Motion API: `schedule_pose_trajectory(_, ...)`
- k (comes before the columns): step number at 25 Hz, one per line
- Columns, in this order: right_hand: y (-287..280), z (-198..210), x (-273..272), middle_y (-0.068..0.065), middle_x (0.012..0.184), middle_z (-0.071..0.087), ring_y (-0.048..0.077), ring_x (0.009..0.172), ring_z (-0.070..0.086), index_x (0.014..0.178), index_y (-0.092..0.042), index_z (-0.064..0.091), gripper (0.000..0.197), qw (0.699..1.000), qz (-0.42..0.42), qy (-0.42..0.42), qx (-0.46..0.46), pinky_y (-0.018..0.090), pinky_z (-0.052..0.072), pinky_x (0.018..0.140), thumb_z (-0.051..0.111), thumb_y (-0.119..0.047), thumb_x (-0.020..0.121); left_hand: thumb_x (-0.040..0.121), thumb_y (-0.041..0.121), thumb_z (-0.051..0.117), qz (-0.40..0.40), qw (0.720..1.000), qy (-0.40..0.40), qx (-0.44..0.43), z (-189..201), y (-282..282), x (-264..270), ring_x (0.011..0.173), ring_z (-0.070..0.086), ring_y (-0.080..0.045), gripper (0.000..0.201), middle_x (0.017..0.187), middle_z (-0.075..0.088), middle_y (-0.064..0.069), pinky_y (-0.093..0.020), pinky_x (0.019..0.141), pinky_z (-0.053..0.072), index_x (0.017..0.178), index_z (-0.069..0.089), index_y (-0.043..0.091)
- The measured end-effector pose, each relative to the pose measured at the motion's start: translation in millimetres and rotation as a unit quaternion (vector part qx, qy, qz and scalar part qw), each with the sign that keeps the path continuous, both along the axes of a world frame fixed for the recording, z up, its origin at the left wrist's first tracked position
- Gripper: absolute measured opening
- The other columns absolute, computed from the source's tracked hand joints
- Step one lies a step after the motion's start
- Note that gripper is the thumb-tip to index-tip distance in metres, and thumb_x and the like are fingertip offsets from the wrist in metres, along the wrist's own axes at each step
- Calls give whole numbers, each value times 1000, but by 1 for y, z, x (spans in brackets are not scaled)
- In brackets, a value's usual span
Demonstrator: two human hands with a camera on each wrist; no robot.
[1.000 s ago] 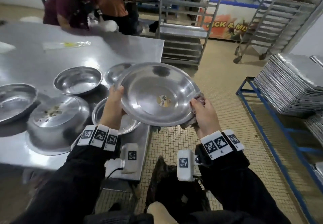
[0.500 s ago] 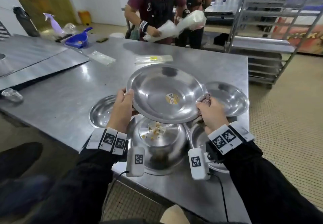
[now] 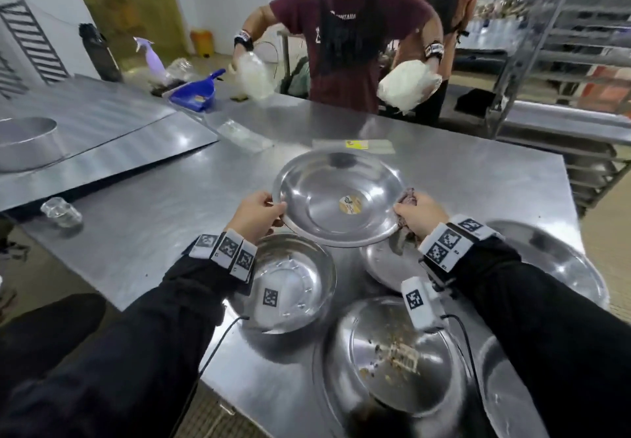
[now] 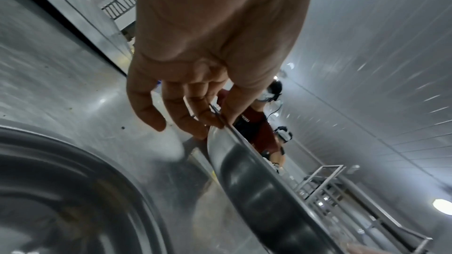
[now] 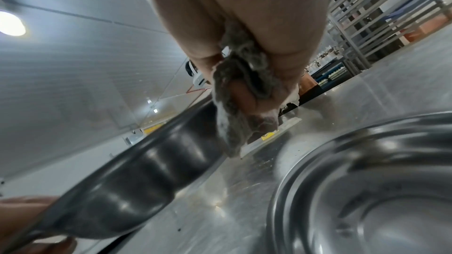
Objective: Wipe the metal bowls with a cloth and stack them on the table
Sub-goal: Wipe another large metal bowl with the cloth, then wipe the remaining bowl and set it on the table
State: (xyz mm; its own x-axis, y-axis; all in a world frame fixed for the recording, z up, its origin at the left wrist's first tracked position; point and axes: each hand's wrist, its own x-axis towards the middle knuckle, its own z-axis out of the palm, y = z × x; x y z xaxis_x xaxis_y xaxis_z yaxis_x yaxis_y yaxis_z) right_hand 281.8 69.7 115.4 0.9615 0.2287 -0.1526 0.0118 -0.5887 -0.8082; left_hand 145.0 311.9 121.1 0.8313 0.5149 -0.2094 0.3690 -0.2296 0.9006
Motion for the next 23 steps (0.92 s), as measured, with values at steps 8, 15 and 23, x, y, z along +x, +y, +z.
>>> schedule_pose_trajectory(8, 71, -38, 94, 16, 92, 61, 28, 84, 57, 97, 1, 62, 14, 983, 93, -21, -155, 28, 44, 71, 53, -8, 91, 92, 15, 62, -8, 989, 125, 81, -51, 50, 66, 74, 58, -11, 7, 86, 65, -4, -19, 53, 39, 97, 61, 11)
schedule_pose_trajectory(15, 101, -78, 139, 20, 108, 62, 34, 105, 59, 104, 4, 58, 22, 949, 185, -3, -254, 30, 44, 86, 48, -12, 93, 86, 26, 69, -14, 970, 201, 134, -97, 68, 94, 98, 58, -18, 35, 107, 62, -3, -27, 77, 42, 112, 58, 4)
schedule_pose_trajectory(23, 94, -93, 145, 17, 125, 58, 33, 116, 54, 125, -2, 54, 36, 941, 185, 5, -282, 32, 42, 94, 53, -21, 95, 89, 27, 66, -29, 967, 214, 138, -113, 67, 103, 93, 61, -18, 34, 105, 67, -5, -25, 73, 45, 116, 62, 7)
